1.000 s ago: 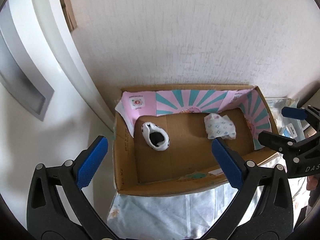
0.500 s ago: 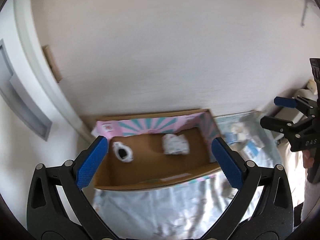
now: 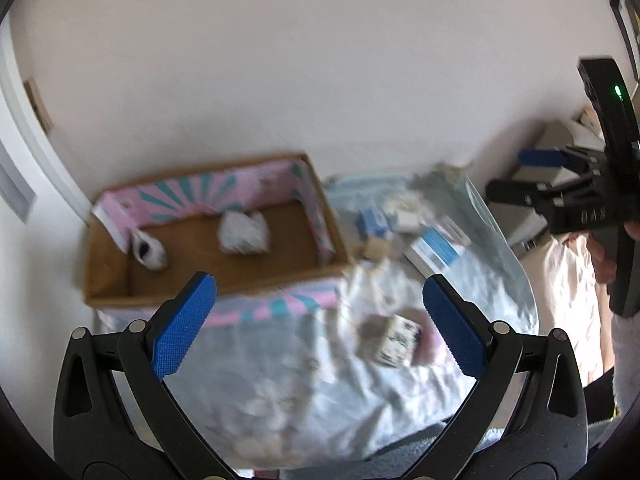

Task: Organize objects
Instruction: 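Withdraw both tools from the box back toward the items on the bed, then grasp the white tissue pack with the left tool while the right tool grasps the SUPER DEER box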

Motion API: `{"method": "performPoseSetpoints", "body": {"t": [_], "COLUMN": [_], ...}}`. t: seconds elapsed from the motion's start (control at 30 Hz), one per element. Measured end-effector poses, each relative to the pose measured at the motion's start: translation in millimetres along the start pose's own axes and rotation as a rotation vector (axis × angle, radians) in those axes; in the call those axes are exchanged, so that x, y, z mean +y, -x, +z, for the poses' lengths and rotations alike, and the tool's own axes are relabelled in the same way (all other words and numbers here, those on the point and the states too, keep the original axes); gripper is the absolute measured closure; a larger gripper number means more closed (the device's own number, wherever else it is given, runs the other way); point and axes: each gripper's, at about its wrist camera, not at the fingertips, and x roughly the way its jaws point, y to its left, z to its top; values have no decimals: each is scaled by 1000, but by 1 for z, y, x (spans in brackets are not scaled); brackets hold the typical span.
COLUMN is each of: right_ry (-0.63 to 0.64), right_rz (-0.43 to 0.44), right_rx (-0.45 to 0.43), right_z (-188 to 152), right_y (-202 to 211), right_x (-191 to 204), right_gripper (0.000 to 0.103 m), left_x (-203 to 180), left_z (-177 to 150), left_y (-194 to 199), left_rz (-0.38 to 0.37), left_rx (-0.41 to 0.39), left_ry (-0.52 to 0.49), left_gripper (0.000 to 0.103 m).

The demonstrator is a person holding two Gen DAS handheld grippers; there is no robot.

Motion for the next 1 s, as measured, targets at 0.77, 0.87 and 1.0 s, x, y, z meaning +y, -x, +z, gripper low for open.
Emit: {"method": "performPoseSetpoints", "body": {"t": [0.77,0.87,1.0], "right_ry": [40,46,53], "right_rz": [80,62,64], "right_rx": [77,81,92], "right_z": [-92,-97,-100], "right_y": [-121,-134,-145], "right_x": [-59,-61,-61], "right_gripper": [1,1,1], "left_x": [-62,-63,-64], "left_z": [-107,-110,-112], "left_y": [-142,-151,-159], "left_rz": [-53,-49,-62], "left_rx": [188,191,194], "left_ry": [-160,-179,-182], "left_gripper": [3,3,3]}}
